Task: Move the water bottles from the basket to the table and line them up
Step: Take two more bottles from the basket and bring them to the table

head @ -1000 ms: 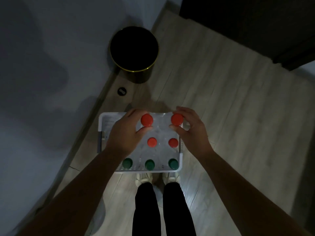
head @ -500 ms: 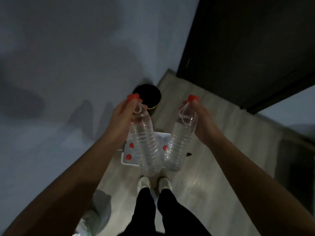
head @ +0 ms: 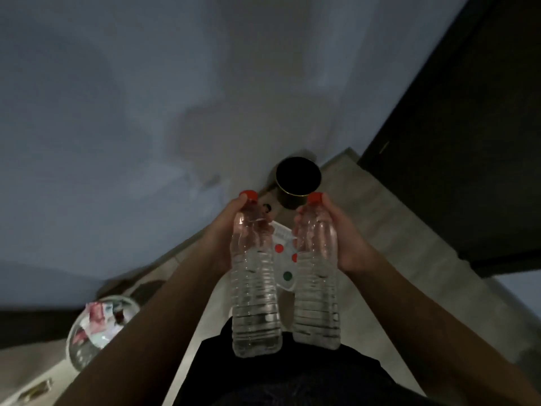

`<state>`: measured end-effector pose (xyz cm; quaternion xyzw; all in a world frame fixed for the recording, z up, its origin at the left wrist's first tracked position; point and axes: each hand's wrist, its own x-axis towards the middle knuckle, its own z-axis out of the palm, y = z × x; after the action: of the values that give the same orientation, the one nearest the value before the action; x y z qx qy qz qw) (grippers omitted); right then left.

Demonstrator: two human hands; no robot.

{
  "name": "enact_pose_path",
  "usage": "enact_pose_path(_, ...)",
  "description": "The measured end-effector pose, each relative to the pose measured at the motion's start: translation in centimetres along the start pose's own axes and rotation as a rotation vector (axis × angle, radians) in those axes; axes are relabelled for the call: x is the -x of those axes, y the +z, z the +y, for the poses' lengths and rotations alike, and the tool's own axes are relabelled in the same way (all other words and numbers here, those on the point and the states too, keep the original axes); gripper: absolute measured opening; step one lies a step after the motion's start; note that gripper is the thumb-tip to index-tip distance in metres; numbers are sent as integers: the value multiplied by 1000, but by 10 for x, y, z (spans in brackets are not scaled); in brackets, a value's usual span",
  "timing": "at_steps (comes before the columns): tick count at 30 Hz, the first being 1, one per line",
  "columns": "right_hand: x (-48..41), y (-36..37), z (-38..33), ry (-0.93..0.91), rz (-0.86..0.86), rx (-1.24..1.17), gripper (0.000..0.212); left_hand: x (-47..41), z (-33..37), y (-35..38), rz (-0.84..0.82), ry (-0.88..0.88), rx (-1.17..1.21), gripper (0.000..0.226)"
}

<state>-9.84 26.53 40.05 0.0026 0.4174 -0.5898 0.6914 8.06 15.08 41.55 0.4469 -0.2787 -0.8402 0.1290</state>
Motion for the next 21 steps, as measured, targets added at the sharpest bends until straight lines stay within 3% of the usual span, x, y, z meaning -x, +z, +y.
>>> enact_pose_path(8, -7, 10, 21, 212, 42, 165, 55, 44, -49, -24, 91, 74, 146, 45)
enact_pose_path(12, -6, 28, 33, 273, -49, 204, 44, 67, -62, -41, 173, 148, 254, 42)
enact_pose_path(16, -10, 48, 54, 319, -193, 271, 47, 92, -75, -59, 227, 185, 329, 39)
enact_pose_path(21, -13, 86, 97, 394, -209, 395, 46, 136, -94, -88, 320, 279, 482, 31)
